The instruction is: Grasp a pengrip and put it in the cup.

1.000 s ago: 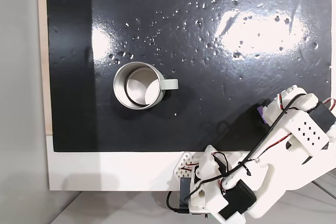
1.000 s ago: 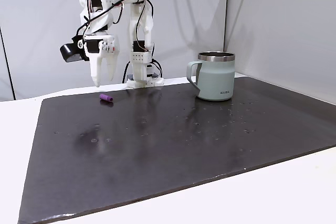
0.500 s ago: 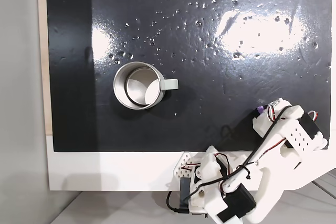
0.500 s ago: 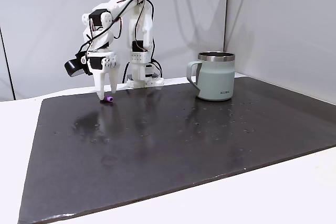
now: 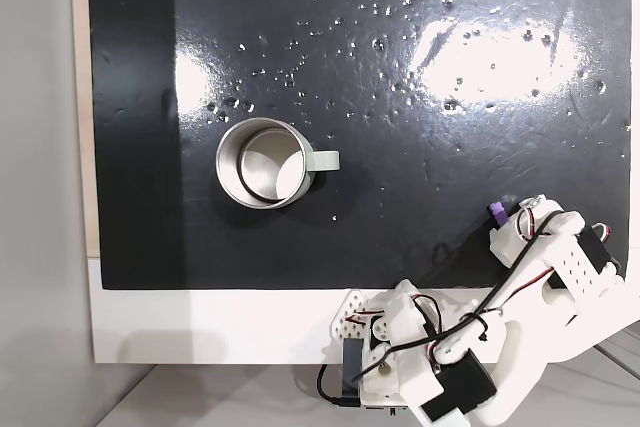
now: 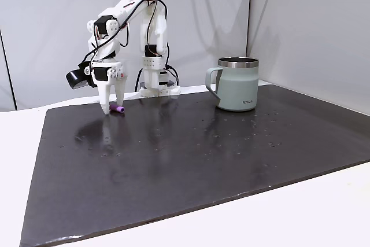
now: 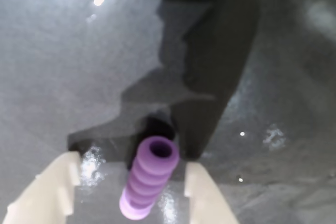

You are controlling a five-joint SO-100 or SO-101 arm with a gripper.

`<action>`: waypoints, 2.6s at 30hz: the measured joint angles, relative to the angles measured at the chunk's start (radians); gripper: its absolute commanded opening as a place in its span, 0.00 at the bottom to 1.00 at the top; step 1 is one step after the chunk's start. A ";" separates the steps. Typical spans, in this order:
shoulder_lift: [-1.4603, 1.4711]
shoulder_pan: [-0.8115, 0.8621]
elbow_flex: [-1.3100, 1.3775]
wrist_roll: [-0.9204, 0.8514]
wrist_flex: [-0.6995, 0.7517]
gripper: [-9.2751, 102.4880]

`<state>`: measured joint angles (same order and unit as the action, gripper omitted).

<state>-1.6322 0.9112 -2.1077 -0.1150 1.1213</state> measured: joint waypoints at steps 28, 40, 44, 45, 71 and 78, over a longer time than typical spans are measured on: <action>-0.189 -0.187 0.035 0.032 0.176 0.09; -0.423 -0.557 0.348 0.143 0.454 0.09; -0.454 -0.738 0.431 0.161 0.491 0.09; -0.460 -0.785 0.448 0.164 0.497 0.09; -0.341 -1.473 0.528 0.081 0.339 0.09; -0.341 -1.465 0.528 0.080 0.321 0.34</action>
<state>-1.9727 -0.5538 -1.5800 -0.0353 1.4419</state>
